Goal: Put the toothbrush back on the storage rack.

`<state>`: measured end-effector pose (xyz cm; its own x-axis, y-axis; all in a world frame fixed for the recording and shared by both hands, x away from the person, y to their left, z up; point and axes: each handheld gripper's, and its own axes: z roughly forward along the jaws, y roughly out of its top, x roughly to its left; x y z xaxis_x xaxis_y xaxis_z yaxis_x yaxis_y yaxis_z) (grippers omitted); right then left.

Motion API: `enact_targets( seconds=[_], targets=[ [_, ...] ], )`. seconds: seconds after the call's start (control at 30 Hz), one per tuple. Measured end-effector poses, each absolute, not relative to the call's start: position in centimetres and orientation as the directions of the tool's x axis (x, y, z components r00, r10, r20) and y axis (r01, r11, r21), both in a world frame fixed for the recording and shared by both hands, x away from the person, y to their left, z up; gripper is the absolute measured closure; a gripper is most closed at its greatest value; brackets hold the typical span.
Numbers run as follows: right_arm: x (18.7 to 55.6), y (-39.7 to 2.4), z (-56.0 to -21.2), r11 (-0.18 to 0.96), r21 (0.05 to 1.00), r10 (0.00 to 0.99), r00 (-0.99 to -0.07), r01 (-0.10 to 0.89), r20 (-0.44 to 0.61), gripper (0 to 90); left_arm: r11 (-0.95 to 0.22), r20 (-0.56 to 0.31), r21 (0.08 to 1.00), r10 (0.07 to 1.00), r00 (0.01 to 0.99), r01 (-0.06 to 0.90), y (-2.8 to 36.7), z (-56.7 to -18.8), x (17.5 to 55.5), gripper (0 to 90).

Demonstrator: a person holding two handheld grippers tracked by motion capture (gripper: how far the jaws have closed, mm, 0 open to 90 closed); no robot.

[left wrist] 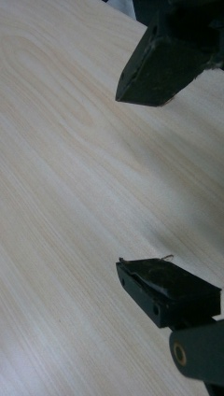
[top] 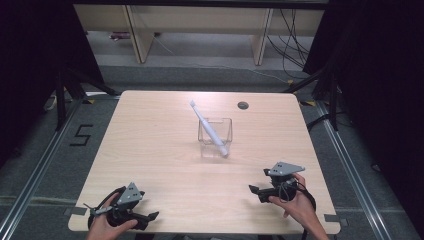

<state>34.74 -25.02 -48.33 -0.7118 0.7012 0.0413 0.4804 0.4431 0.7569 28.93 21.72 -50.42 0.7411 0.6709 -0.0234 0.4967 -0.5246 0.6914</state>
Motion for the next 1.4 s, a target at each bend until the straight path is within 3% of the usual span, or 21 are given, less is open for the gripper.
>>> enact_targets(
  seconds=[1.4],
  targets=[
    [33.1, -25.7, -48.7, 0.497, 0.75, 0.656, -0.755, 0.437, 0.005, 16.5, -0.54, -0.013, 0.685, 0.661, 0.75, 0.488, 21.7, -50.3, 29.0, 15.0]
  ],
)
